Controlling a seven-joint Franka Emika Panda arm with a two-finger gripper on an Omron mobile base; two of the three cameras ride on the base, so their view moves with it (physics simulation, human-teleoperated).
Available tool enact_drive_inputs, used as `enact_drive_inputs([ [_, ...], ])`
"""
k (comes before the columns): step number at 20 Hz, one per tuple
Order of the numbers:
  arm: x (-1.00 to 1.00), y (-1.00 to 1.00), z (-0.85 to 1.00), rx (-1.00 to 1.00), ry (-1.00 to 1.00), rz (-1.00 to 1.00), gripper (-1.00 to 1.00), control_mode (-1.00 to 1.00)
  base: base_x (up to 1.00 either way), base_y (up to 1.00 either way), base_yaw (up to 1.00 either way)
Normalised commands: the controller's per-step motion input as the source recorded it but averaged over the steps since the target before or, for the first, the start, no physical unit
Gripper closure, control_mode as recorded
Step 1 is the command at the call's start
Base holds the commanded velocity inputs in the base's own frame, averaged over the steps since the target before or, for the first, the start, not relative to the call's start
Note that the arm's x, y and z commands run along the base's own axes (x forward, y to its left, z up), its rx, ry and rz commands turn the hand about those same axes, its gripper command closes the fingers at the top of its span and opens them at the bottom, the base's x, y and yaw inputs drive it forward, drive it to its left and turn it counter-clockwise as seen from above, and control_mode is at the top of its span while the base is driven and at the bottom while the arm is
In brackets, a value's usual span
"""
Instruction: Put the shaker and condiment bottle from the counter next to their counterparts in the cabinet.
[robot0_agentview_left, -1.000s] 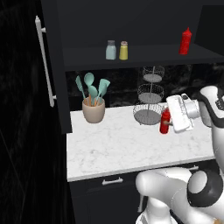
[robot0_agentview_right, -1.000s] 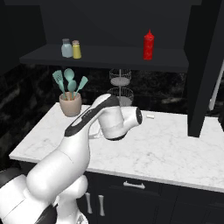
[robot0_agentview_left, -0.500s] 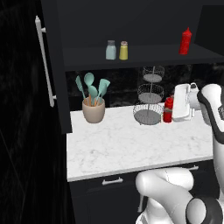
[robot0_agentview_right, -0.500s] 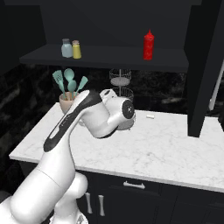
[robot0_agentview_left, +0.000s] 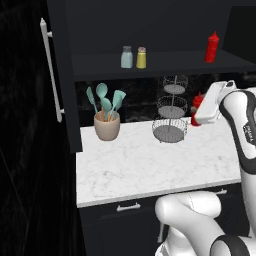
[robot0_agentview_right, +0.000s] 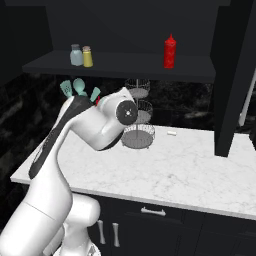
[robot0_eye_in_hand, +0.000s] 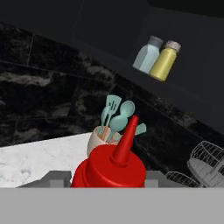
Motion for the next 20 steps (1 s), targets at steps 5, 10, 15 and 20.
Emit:
enact_drive_inputs([
  [5,-0.06,-0.36,0.61,0.00,0.00,-0.18,1.00,-1.00,0.00,0.00,0.00],
  [10,-0.08,-0.46,0.50,0.02,0.00,-0.22,1.00,-1.00,0.00,0.00,0.00],
  [15,-0.10,-0.33,0.50,0.03,0.00,-0.21,1.00,-1.00,0.00,0.00,0.00],
  [20,-0.06,-0.06,0.41,0.00,-0.04,-0.18,1.00,-1.00,0.00,0.00,0.00],
])
